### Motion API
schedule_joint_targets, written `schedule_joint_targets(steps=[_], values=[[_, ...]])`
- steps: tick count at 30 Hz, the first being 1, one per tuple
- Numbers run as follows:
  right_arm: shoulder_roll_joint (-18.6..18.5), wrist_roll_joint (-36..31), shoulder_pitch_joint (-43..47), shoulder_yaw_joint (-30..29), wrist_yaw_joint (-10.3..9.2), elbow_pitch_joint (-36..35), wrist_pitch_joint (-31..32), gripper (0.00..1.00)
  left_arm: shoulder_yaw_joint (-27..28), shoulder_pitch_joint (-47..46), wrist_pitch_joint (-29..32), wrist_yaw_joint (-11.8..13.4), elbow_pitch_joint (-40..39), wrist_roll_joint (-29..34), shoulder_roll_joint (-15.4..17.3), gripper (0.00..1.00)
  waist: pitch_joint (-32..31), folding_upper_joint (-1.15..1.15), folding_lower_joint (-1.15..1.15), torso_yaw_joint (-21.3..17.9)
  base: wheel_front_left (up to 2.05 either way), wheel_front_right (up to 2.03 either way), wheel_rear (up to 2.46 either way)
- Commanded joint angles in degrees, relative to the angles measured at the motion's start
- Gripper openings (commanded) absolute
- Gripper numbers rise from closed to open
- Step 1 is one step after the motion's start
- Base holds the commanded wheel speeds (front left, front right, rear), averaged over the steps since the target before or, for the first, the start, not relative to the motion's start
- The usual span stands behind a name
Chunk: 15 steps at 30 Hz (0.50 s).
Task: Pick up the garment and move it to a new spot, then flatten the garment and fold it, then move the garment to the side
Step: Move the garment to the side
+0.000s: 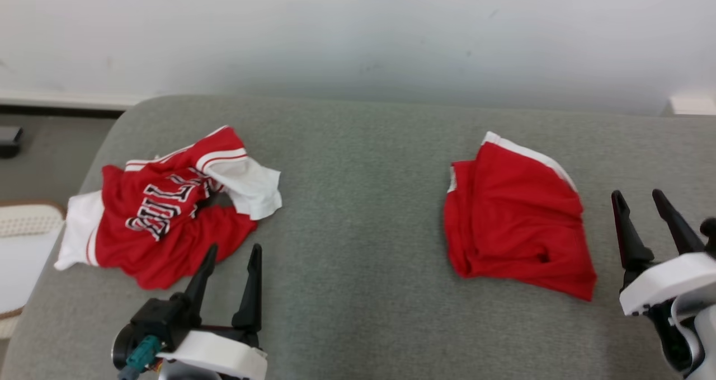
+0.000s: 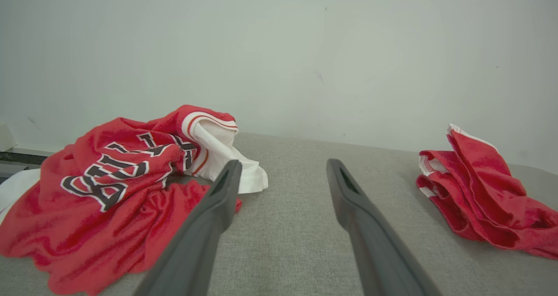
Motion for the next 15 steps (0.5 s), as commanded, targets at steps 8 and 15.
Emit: schedule_joint_targets(steps=[8,15], values=[[-3.2,5.3,-9.2,3.1,0.02,12.0,6.8,1.00,-0.5,-2.6,0.0,0.1,-0.3,-1.3,0.2,1.00,4.8,0.00,0.00,6.6,0.00,0.00,0.00],[-2.4,14.9,-11.7,4.6,0.01,21.0,22.0,1.00,-0.7,-2.9,0.0,0.9,-0.4,-2.1,0.2,1.00,5.2,0.00,0.00,8.5,0.00,0.00,0.00]])
